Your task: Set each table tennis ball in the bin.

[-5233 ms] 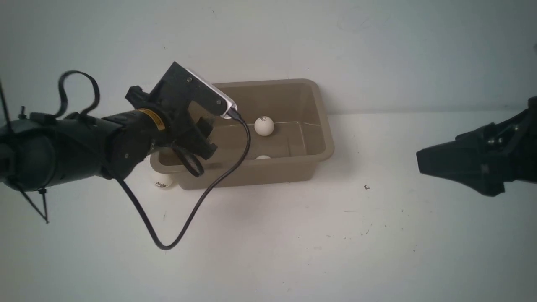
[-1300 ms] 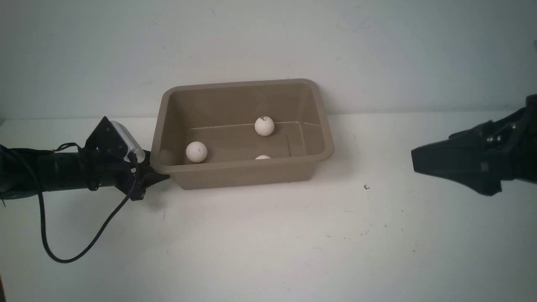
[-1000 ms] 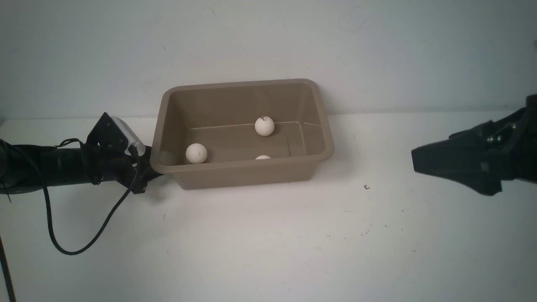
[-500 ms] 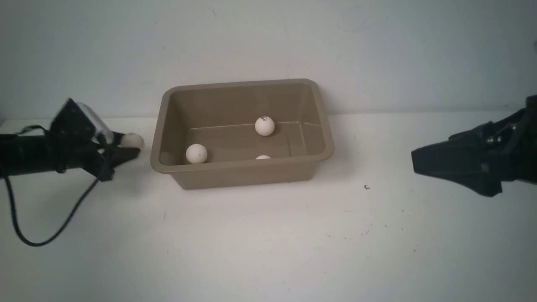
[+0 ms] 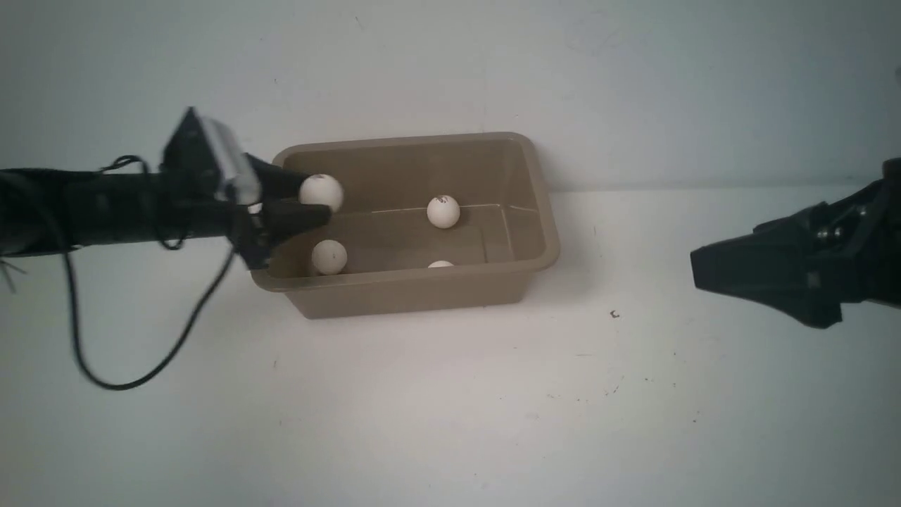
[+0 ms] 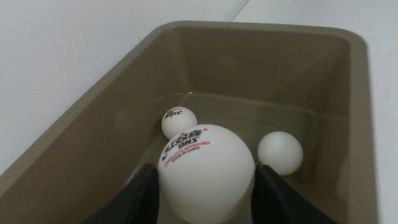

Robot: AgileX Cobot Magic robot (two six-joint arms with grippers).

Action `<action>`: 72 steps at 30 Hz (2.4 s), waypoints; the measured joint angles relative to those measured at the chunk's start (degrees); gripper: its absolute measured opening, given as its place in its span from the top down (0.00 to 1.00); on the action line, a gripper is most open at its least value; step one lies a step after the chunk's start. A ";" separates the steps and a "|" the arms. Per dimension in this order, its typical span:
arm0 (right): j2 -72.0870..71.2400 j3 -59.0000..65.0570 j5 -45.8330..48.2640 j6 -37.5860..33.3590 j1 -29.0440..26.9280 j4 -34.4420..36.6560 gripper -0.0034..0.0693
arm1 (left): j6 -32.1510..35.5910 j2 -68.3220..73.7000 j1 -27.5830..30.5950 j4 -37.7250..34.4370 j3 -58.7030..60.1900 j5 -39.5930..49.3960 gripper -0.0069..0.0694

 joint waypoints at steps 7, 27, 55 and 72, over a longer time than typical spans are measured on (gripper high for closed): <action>0.00 0.00 0.58 -0.05 0.00 0.41 0.14 | -5.89 0.00 -5.67 -0.05 -6.39 -9.43 0.38; -9.06 -4.53 -4.99 -5.32 0.00 -2.01 0.14 | -48.64 -19.42 6.09 22.14 -9.85 -8.23 0.32; -62.56 20.37 4.87 24.01 1.30 -33.68 0.14 | -51.05 -24.76 6.56 16.72 -9.85 -0.25 0.32; -62.63 32.69 -11.81 23.96 9.88 -36.16 0.14 | -51.09 -24.88 6.56 16.22 -9.85 1.50 0.32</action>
